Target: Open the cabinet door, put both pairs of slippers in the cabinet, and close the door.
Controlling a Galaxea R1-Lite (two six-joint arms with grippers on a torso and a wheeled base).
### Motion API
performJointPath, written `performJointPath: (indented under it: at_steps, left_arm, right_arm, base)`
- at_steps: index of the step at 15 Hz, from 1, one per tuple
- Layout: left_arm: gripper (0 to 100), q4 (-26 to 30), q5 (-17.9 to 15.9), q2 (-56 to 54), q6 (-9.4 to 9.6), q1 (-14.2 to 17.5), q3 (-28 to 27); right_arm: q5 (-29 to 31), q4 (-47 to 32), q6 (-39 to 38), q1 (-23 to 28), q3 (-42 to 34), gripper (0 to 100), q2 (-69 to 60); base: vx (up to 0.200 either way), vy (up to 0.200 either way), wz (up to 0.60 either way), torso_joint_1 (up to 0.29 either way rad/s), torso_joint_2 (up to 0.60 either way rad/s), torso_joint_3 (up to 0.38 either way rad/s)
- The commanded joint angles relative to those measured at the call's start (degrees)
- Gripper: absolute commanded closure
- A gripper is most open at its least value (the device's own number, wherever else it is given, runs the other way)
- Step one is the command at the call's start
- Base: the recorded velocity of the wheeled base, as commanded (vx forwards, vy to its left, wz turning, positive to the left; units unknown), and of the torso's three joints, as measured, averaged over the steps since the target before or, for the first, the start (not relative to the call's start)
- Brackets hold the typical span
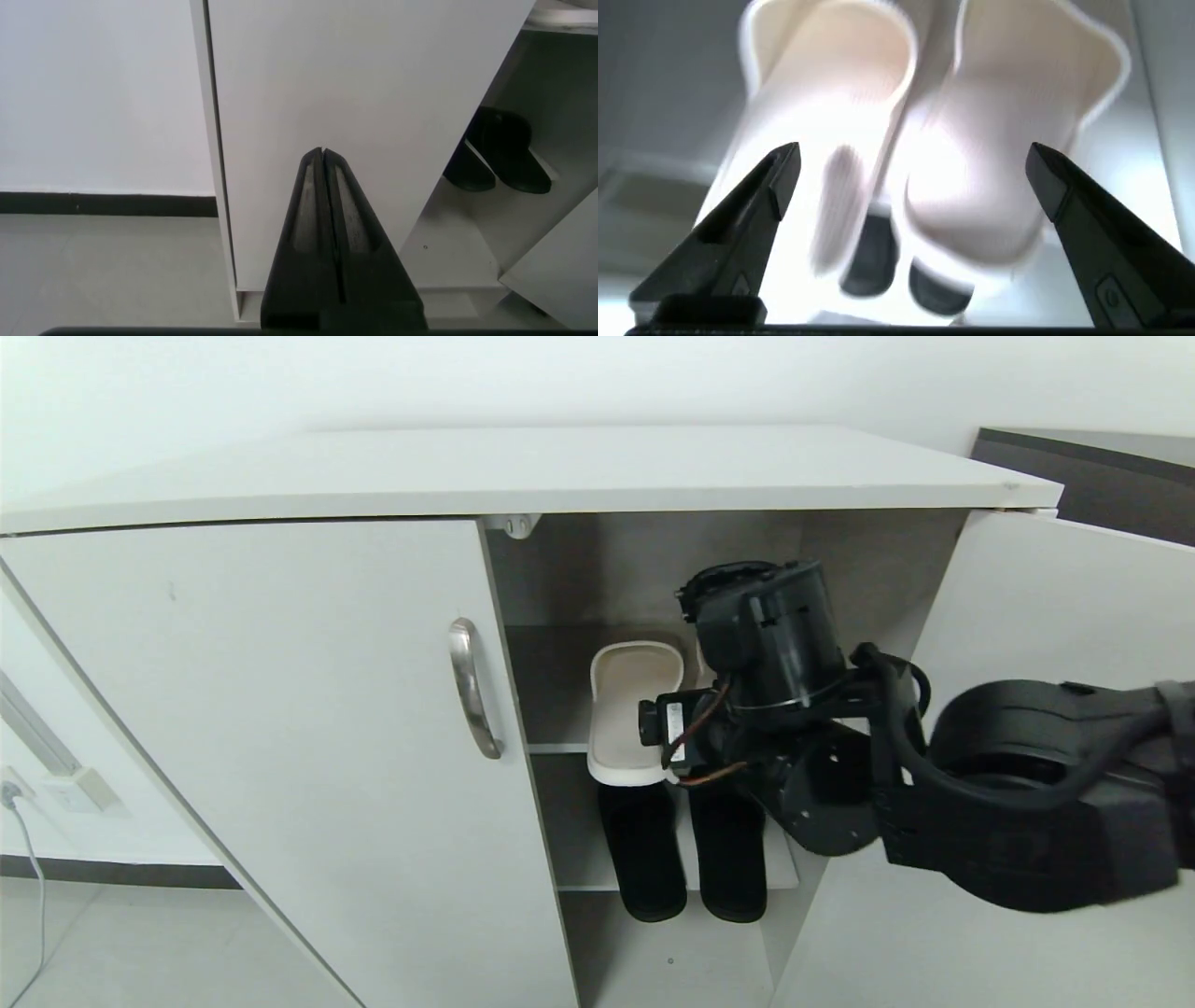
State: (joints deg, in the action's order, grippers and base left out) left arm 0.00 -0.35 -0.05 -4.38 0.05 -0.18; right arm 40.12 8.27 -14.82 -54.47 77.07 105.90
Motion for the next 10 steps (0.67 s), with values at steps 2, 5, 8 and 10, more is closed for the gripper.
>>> performJointPath:
  at_steps: [2, 5, 8, 10]
  left_arm:
    - [100, 0.0, 0.0, 0.0, -0.02, 0.0, 0.0]
    - [100, 0.0, 0.0, 0.0, -0.02, 0.0, 0.0]
    - [100, 0.0, 0.0, 0.0, -0.02, 0.0, 0.0]
    - [100, 0.0, 0.0, 0.0, -0.02, 0.0, 0.0]
  right_arm:
    - [-2.7, 6.0, 1.3, -3.5, -12.9, 100, -10.1]
    - [-6.4, 11.2, 1.8, -4.2, -20.3, 100, -13.4]
    - [-6.8, 11.7, 2.8, -4.2, -21.7, 100, -13.4]
    - [-6.8, 11.7, 2.7, -4.2, -21.8, 100, -13.2]
  base:
    - [0.0, 0.0, 0.0, 0.0, 0.0, 0.0]
    - [0.0, 0.0, 0.0, 0.0, 0.0, 0.0]
    - [0.0, 0.0, 0.0, 0.0, 0.0, 0.0]
    - [0.0, 0.0, 0.0, 0.0, 0.0, 0.0]
